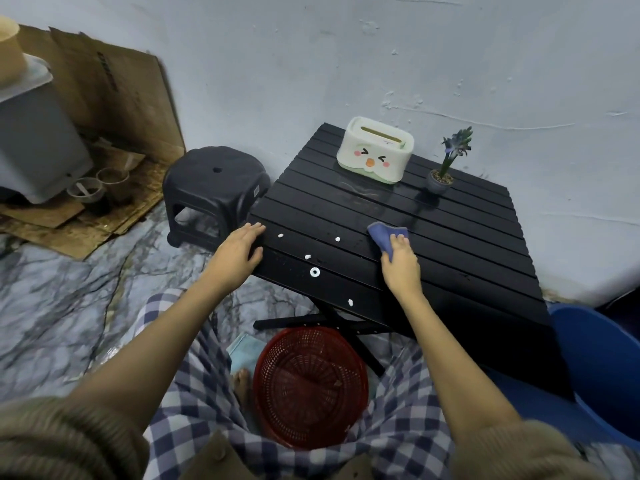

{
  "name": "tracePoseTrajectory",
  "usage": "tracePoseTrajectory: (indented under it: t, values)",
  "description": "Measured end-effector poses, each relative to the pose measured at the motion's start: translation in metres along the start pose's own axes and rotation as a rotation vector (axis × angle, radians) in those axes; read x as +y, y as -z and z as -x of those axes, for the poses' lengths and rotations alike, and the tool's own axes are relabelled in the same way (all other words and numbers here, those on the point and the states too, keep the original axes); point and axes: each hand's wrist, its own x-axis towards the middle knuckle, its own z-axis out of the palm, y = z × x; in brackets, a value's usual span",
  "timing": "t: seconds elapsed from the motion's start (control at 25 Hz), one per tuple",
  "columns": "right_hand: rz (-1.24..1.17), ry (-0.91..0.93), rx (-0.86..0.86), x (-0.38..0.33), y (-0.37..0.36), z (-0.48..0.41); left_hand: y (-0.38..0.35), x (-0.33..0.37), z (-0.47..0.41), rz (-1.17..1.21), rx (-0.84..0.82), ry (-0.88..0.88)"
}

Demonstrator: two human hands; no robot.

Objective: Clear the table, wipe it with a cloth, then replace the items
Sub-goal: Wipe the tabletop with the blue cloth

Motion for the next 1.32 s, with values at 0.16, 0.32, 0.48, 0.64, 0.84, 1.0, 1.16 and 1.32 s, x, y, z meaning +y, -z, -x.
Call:
tracePoseTrajectory:
  t: [0.16,0.32,0.48,0.64,0.84,1.0,1.16,1.32]
  values:
    - [-0.072,0.121,-0.097,-0.032,-0.016,-0.014,0.0,0.0,0.0,0.012,-0.001,0.017]
    - [-0.108,0.203,-0.192,-0.058,-0.029,-0.026,0.001,0.002,0.002,0.031,0.003,0.043]
    - [-0.141,0.303,-0.299,-0.09,-0.042,-0.039,0.002,0.004,0.005,0.032,0.004,0.069]
    - [-0.185,0.423,-0.426,-0.109,-0.047,-0.044,0.005,0.002,0.007,0.053,0.026,0.081]
    - [-0.184,0.547,-0.538,-0.099,-0.046,-0.04,0.007,0.003,0.007,0.138,0.025,0.12]
    - [-0.219,0.56,-0.563,-0.079,-0.03,-0.034,0.006,0.004,0.007,0.118,0.016,0.125]
    - [-0.261,0.528,-0.56,-0.054,-0.009,-0.022,0.001,0.005,0.007,0.103,0.012,0.127]
    - [-0.284,0.47,-0.543,-0.035,0.008,0.002,-0.003,0.008,0.006,0.1,0.028,0.136]
